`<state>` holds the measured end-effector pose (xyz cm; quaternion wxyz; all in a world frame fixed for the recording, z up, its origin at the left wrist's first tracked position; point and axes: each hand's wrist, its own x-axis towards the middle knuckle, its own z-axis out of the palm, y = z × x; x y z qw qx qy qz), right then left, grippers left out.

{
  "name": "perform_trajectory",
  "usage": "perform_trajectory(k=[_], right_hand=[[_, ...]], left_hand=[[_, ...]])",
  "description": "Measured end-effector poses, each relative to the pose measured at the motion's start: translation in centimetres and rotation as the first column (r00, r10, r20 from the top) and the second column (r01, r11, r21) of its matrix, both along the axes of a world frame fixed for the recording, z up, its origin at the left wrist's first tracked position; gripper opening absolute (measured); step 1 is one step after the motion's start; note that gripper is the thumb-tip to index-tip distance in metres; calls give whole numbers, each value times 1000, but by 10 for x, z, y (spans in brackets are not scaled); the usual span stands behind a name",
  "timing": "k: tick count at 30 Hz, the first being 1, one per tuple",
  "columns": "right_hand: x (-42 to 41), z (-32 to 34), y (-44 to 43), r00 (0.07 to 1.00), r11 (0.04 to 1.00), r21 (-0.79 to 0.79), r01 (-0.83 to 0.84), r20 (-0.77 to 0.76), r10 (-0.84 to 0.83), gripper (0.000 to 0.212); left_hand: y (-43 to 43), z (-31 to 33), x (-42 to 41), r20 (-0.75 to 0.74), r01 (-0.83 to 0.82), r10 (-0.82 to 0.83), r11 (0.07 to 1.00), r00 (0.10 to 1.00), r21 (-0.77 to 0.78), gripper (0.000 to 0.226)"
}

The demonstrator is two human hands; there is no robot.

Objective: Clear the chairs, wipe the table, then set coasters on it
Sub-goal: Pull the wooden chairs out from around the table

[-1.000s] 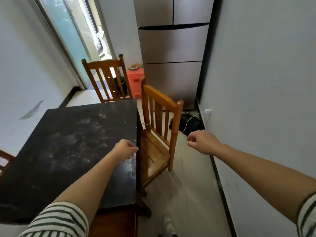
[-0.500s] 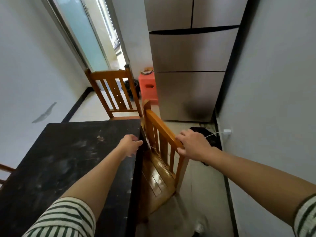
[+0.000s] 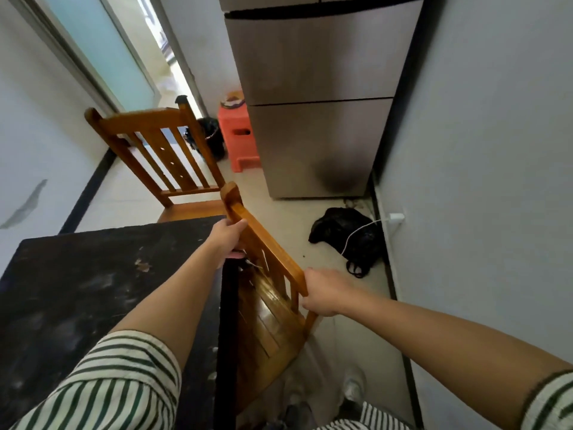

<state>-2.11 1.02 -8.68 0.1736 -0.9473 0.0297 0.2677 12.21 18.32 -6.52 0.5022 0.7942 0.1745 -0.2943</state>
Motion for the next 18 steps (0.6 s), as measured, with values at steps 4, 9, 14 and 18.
perform_trajectory(k=[4, 9, 14, 18], right_hand=[[-12, 4, 5, 997, 997, -41, 62, 48, -60, 24], [-32, 10, 2, 991, 991, -43, 126, 50, -123, 16], [-58, 13, -1, 982, 983, -41, 180, 59, -178, 16], [-75, 12, -5, 972, 972, -60, 229, 72, -224, 15]], left_hand=[[-15, -12, 17, -1, 23, -23, 999, 1000, -46, 28], [-25, -23, 25, 4, 102, -102, 994, 995, -34, 30], [-39, -21, 17, -70, 157, -166, 980, 984, -120, 30], [-58, -17, 6, -71, 197, -208, 971, 976, -138, 32]])
